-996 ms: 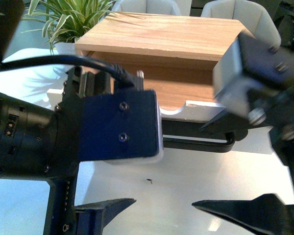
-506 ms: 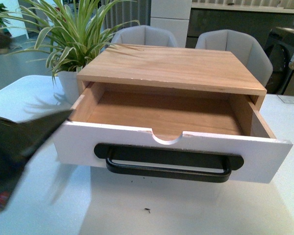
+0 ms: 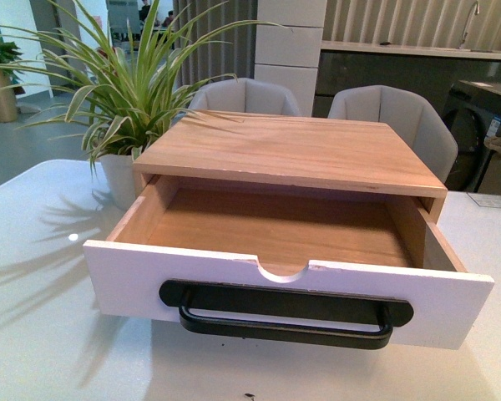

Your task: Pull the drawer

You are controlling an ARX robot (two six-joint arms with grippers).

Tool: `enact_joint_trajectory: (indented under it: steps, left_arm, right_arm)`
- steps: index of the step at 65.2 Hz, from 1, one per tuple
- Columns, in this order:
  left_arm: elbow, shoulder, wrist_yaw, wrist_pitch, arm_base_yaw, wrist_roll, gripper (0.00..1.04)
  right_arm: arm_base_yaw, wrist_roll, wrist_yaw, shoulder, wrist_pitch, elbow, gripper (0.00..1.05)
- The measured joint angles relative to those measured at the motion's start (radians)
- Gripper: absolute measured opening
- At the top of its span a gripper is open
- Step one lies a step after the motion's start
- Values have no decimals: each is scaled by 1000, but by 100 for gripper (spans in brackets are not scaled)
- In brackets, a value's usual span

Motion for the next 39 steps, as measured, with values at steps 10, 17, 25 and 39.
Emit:
enact_joint_trajectory:
  steps: [10, 17, 25, 39]
  left_arm:
    - [-23, -136, 1, -114, 0, 0, 46]
    - [-32, -154, 0, -115, 0, 0, 24]
    - [-47, -163, 0, -115, 0, -5, 3]
    - [-85, -206, 0, -114, 0, -3, 3]
  right_arm:
    - [6, -33, 39, -45, 5, -61, 46]
    - [7, -41, 39, -79, 5, -87, 25]
    - [7, -48, 39, -110, 5, -117, 2]
    - [8, -47, 40, -262, -122, -138, 2]
